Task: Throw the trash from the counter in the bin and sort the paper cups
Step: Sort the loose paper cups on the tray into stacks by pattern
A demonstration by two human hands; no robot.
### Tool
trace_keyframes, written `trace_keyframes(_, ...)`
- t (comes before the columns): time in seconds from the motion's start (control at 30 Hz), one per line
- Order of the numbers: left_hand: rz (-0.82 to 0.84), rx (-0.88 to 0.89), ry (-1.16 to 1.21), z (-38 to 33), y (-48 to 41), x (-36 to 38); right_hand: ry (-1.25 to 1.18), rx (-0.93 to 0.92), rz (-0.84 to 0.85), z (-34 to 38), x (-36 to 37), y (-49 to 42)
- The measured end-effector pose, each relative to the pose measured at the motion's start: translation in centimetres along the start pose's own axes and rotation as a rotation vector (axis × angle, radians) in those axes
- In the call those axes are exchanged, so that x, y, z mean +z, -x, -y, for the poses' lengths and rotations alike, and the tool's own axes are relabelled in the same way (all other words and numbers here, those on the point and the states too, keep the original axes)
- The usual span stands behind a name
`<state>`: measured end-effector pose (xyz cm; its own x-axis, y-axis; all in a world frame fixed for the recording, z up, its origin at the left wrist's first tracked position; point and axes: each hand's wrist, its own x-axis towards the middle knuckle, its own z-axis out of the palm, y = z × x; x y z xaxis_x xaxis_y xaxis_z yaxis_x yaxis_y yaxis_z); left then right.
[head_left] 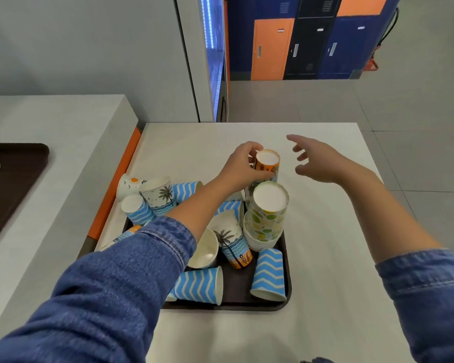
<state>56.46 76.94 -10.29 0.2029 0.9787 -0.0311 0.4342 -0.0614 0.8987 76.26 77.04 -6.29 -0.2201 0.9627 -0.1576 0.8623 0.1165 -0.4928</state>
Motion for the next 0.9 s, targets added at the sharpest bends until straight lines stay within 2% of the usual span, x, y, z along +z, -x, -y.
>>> trace_keyframes(0.1, 0.019, -0.006, 0.003, 0.9, 0.2, -0.1, -0.005, -0.036, -0.013, 0.9, 0.1, -0.6)
trace_keyframes(0.23, 0.177, -0.021, -0.171, 1.6, 0.7, -0.2, 0.008, -0.064, -0.012, 2.2, 0.4, -1.5)
trace_keyframes(0.33, 0.165, -0.027, -0.213, 1.0, 2.0, -2.2, 0.029, -0.092, -0.025, 3.2, 0.7, -2.4)
trace_keyframes(0.43, 0.013, 0.008, -0.265, 0.3, 4.5, -6.1, 0.037, -0.158, -0.021, 4.7, 0.9, -3.7)
trace_keyframes(0.53, -0.294, -0.002, -0.265, 1.1, 8.3, -11.0, 0.033, -0.274, 0.081, 7.0, 1.6, -5.6)
trace_keyframes(0.63, -0.534, -0.153, -0.296, 3.2, 12.8, -14.9, 0.106, -0.332, 0.256, 9.3, 3.2, -7.5)
trace_keyframes(0.7, -0.586, -0.312, -0.396, 5.3, 15.3, -16.4, 0.215, -0.351, 0.362, 10.4, 4.5, -8.7)
trace_keyframes(0.77, -0.527, -0.485, -0.514, 7.4, 17.0, -17.2, 0.334, -0.349, 0.444, 11.0, 5.8, -9.9)
trace_keyframes(0.9, -0.265, -0.726, -0.595, 10.3, 18.2, -17.3, 0.463, -0.293, 0.557, 10.7, 7.8, -11.9)
